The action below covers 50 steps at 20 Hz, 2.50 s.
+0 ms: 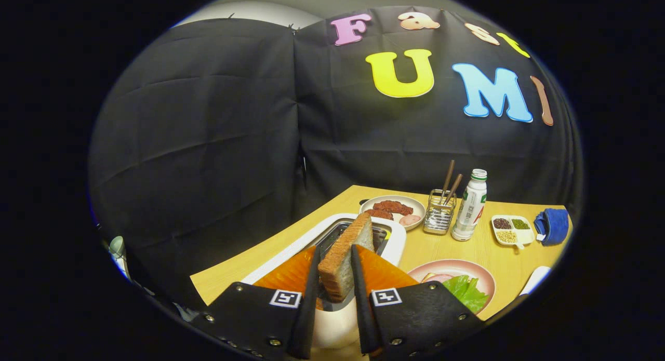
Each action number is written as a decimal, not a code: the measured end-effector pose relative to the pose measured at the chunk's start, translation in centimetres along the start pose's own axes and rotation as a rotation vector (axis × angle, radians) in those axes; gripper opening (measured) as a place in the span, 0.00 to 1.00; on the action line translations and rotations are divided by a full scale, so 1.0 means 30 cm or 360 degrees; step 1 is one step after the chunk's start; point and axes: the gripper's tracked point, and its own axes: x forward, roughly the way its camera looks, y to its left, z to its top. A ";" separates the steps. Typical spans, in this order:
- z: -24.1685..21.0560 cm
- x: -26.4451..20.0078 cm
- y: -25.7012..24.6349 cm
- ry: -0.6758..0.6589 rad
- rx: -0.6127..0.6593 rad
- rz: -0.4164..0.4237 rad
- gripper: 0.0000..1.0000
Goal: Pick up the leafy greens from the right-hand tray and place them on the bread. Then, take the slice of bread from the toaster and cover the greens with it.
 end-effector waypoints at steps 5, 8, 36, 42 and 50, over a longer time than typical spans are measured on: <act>0.055 -0.029 -0.040 -0.0095 0.0077 -0.0033 0.11; 0.125 -0.070 -0.061 -0.0172 0.0117 0.0010 0.11; -0.188 -0.234 -0.775 -0.0028 0.0132 -0.0857 0.10; -0.210 -0.171 -0.696 -0.0025 0.0136 -0.0824 0.10; -0.250 -0.101 -0.603 0.0009 0.0139 -0.0739 0.10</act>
